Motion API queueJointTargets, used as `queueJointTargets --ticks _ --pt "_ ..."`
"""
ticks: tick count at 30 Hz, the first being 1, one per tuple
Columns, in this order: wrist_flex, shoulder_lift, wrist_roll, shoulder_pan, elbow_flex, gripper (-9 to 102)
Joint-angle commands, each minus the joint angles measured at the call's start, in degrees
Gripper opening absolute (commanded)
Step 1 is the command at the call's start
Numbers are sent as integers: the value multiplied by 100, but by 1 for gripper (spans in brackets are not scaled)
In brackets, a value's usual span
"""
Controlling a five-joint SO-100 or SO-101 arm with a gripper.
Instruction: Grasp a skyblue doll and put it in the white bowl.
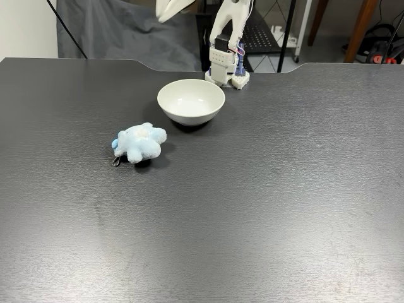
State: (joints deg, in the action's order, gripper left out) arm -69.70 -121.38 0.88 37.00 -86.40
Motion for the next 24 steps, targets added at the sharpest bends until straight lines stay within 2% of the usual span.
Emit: queueJointTargets --ticks 1,5,14,24 --pt "-9 598 -18 264 316 0" --pt "0 1301 -185 316 308 0" --pt "229 1960 -1468 343 316 0" --pt "2232 2865 -1538 352 316 0"
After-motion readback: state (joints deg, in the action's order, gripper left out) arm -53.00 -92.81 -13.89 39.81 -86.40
